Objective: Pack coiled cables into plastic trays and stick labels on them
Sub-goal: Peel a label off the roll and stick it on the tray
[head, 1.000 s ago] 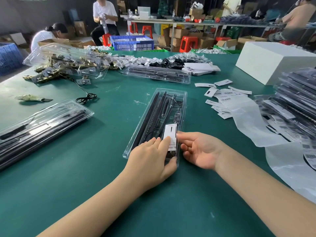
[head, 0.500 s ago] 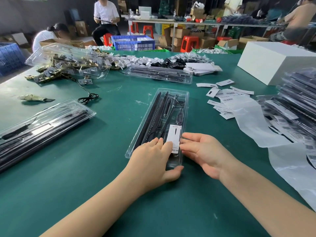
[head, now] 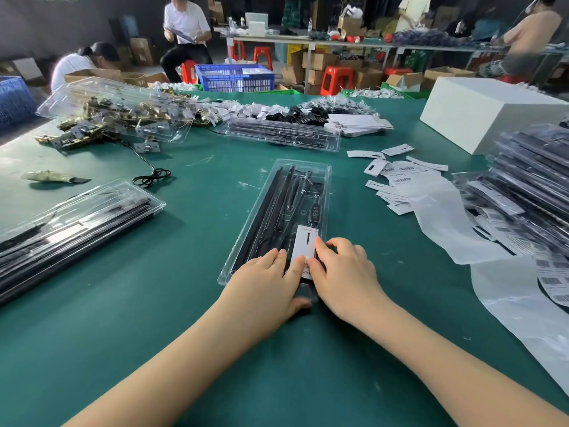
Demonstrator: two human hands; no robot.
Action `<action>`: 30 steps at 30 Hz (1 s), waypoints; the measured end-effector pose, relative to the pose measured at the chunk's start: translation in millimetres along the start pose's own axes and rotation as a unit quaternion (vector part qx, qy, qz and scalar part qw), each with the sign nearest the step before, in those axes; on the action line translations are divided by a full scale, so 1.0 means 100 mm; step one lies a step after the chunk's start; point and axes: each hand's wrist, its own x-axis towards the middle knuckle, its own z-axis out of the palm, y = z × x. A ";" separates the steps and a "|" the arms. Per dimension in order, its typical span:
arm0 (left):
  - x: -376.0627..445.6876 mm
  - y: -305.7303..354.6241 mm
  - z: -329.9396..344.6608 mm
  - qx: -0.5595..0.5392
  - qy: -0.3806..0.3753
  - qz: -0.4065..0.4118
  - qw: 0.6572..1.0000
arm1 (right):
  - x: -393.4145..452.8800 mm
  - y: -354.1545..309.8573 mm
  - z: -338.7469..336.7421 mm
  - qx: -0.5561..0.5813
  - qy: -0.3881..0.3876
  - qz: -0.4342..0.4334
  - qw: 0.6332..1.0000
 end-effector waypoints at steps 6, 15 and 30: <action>0.14 0.28 -0.01 0.027 0.038 -0.105 0.993 | 0.19 0.00 -0.21 0.229 -0.062 0.093 0.967; 0.06 0.24 -0.06 -0.067 0.317 -0.120 0.938 | 0.40 -0.16 -0.16 0.353 -0.074 0.190 0.913; 0.03 -0.36 -0.12 -0.750 0.098 -0.352 0.551 | 0.26 0.10 -0.13 0.545 -0.075 0.058 0.833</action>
